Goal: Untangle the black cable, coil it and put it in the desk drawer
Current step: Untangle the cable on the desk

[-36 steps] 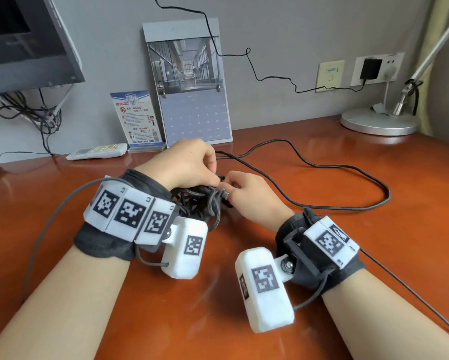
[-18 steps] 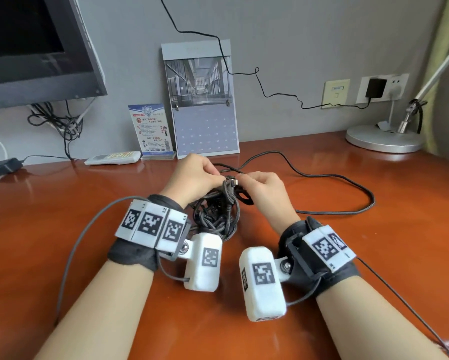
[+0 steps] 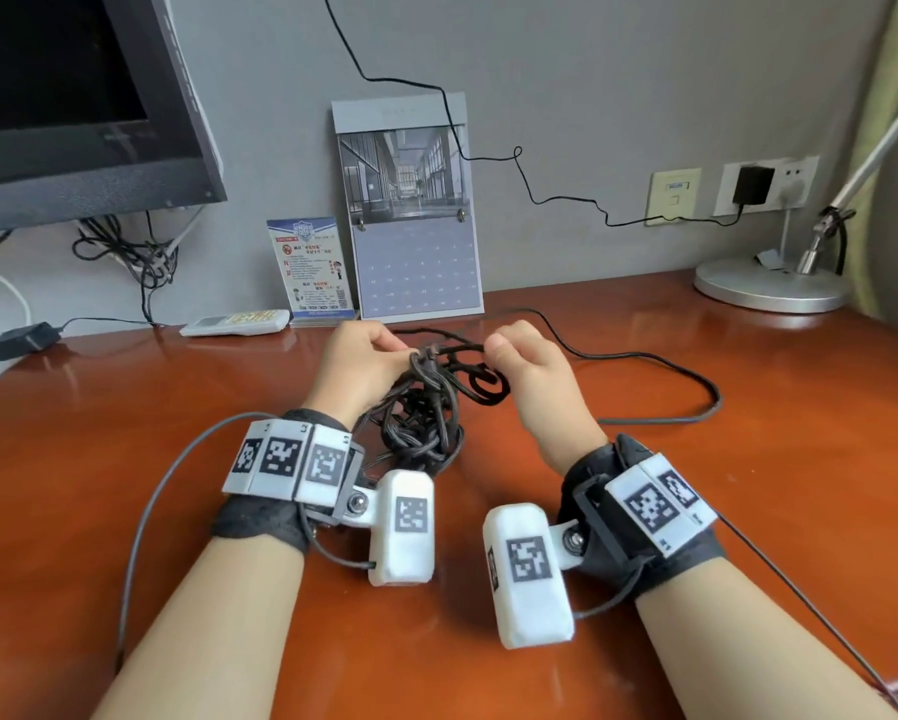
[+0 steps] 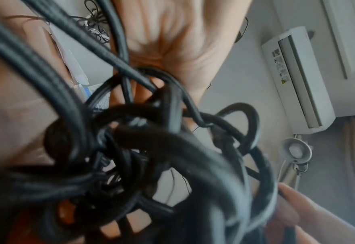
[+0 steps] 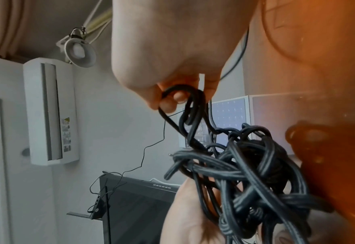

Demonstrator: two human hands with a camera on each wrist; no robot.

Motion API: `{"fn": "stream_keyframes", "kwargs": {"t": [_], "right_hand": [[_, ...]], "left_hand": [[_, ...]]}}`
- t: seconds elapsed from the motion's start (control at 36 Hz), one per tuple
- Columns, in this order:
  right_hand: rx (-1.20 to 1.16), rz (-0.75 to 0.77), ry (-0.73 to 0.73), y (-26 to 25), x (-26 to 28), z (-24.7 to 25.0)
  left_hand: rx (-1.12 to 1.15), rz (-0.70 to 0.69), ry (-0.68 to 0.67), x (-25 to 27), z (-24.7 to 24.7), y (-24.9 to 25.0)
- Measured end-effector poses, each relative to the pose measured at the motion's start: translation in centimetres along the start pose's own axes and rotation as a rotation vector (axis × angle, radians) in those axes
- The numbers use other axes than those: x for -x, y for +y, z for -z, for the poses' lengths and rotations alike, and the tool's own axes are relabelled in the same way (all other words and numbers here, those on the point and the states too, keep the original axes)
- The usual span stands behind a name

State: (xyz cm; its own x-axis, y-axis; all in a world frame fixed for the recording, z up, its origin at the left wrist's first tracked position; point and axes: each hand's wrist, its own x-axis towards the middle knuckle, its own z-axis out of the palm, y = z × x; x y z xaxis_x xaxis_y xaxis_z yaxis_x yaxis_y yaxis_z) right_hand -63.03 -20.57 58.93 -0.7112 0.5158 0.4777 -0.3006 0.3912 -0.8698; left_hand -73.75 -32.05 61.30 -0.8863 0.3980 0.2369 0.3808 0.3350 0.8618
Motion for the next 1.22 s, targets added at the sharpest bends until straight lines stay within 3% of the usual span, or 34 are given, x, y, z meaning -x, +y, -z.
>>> {"fn": "stream_keyframes", "kwargs": {"t": [0.11,0.17,0.36,0.53,0.72,0.81,0.92,1.0,1.11,1.22], "right_hand": [[-0.254,-0.125,0.061,-0.9,0.3,0.2],[-0.272,-0.224,0.061,-1.1,0.2,0.4],[0.254,-0.187,-0.066,-0.1,0.0,1.1],[0.584,-0.01,-0.112,0.6,-0.2,1.4],[0.308,0.123,0.043,0.0,-0.2,1.1],[0.042,0.036,0.172,-0.5,-0.4,1.4],[-0.142,-0.155,0.215,-0.5,-0.5,2.1],[0.034,-0.167,0.195,-0.1,-0.5,2.5],[0.393,-0.005,0.141,0.2,-0.4,2.2],[0.553,0.086,-0.052,0.2,-0.1,1.7]], "left_hand": [[0.034,0.003,0.0,0.3,0.1,-0.2],[0.008,-0.041,-0.015,0.5,-0.1,-0.3],[-0.033,-0.083,-0.024,1.1,-0.4,0.0],[-0.075,-0.098,-0.033,1.4,-0.4,0.4],[-0.035,-0.065,0.005,1.1,-0.2,0.3],[-0.038,-0.074,0.043,1.0,0.0,0.1],[-0.028,-0.071,0.033,1.0,-0.1,-0.1],[-0.053,-0.109,-0.002,1.3,-0.4,0.0],[-0.118,-0.136,-0.022,1.5,-1.0,0.1],[-0.17,-0.154,-0.018,1.7,-1.5,0.3]]}}
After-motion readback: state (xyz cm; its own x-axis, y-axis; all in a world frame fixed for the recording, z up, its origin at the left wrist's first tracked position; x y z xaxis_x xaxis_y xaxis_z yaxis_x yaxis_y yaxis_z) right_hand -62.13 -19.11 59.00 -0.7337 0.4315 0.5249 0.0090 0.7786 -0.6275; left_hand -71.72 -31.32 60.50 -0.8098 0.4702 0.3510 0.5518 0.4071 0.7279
